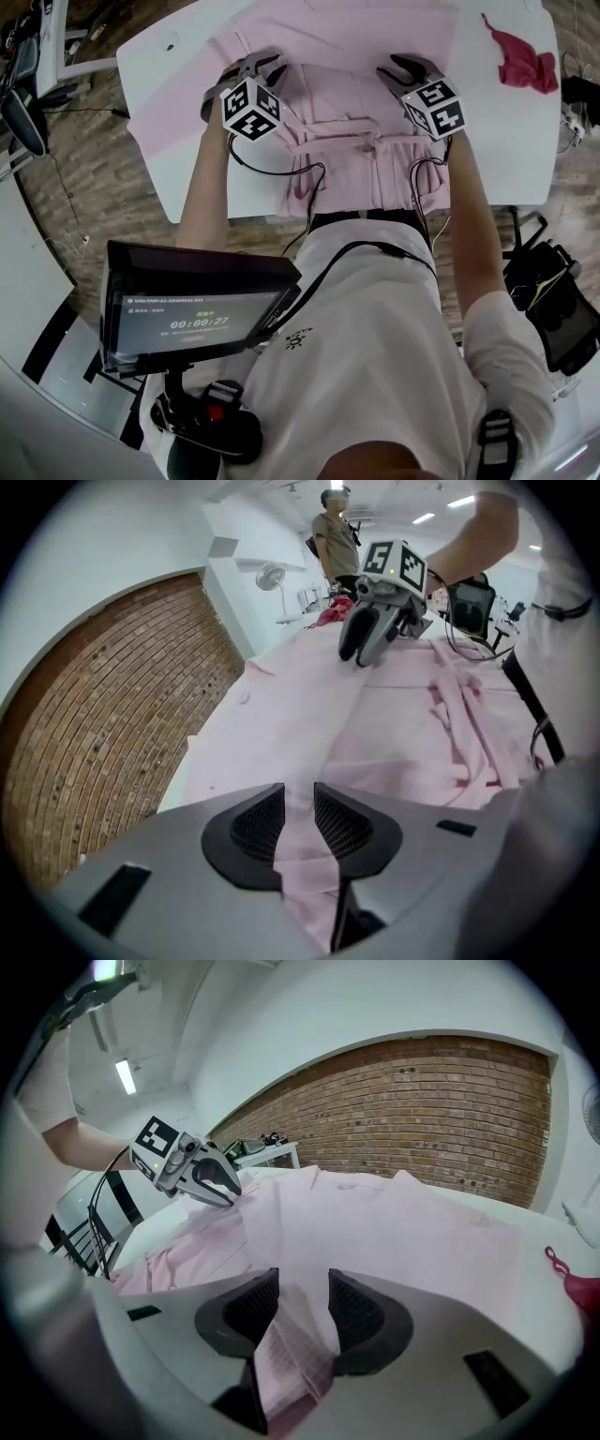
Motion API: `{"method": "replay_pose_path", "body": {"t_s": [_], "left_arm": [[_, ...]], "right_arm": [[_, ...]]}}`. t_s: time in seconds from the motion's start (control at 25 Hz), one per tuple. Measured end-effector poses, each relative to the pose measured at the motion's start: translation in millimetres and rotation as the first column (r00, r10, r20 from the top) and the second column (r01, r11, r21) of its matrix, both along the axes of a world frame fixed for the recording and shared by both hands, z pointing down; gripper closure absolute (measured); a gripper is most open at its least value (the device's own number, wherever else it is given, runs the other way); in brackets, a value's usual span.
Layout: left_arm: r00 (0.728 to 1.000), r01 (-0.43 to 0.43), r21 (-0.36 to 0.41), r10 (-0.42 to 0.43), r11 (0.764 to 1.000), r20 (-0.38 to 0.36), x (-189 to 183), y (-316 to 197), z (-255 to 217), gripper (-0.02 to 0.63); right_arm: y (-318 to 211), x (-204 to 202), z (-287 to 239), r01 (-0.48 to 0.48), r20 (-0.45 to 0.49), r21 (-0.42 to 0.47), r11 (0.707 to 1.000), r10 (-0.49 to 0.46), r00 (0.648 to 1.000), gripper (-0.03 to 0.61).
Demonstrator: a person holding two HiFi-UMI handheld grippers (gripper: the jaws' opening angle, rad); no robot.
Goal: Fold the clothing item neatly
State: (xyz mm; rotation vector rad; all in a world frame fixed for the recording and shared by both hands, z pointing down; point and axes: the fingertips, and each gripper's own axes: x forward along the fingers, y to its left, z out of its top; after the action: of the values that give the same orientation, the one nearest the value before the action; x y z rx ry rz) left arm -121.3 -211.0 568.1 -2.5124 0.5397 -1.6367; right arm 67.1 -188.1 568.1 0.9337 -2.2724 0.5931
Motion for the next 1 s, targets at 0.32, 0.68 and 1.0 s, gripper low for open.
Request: {"method": "replay_pose_path", "body": {"t_s": [0.32, 0.68, 1.0], "left_arm": [[0.997, -0.036, -0.014, 0.036, 0.999, 0.068, -5, -7, 13, 0.534], [0.995, -0.037, -0.033, 0.04, 0.999, 0.094, -10, -6, 11, 0.609], [0.984, -0.064, -0.083, 0.077, 0.994, 0.159, -18, 28, 10, 0.609]], "right_arm": [[-2, -1, -2, -0.002, -0.002, -0.001, 1.0, 0.002, 1.0, 0.408], [-3, -1, -1, -0.001, 0.0, -0.003, 1.0, 0.001, 1.0, 0.408], [0, 1, 3, 0.008, 0.006, -0.007, 1.0, -0.008, 1.0, 0.408]]}}
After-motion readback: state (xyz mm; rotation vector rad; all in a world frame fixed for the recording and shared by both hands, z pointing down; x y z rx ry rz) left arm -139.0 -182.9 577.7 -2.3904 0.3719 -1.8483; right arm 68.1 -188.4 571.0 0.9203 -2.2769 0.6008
